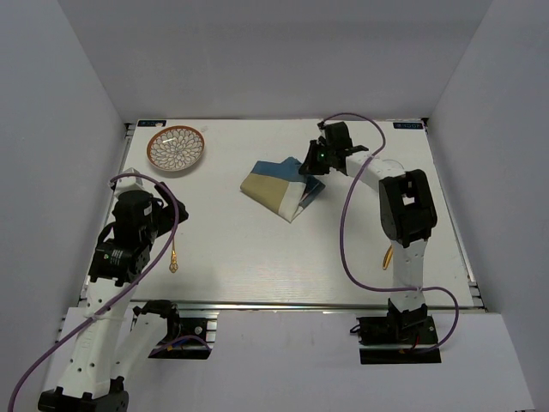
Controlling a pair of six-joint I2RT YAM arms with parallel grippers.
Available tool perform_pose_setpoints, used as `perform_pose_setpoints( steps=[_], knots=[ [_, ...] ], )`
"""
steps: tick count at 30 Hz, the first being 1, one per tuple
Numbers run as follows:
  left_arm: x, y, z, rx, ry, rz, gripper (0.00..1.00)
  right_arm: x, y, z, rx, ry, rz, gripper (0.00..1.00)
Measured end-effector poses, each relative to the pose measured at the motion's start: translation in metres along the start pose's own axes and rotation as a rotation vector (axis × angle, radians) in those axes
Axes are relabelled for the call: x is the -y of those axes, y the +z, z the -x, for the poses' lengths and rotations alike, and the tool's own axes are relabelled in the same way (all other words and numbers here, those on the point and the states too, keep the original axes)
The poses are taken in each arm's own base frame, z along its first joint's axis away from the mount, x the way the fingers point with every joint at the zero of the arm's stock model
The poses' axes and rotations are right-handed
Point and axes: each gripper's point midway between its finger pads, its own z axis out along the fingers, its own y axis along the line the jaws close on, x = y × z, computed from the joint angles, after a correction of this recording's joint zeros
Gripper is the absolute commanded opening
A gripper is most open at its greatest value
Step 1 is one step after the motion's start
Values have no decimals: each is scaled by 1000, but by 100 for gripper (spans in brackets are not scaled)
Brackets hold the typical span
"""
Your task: Set the dinner table for one person
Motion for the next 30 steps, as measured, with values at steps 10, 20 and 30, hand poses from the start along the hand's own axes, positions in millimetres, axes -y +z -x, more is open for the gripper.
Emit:
perform_pose_setpoints(
  steps=[10, 20, 30],
  knots=[
    [0, 0, 0, 1, 0, 0, 98, -68, -29, -8, 8, -111, 269, 0],
    [-3, -7, 7, 43, -24, 6, 98, -253, -99, -111, -51, -550, 678, 28],
    [-11, -17, 11, 83, -55, 25, 98, -182, -119, -321, -419, -541, 618, 89]
  ],
)
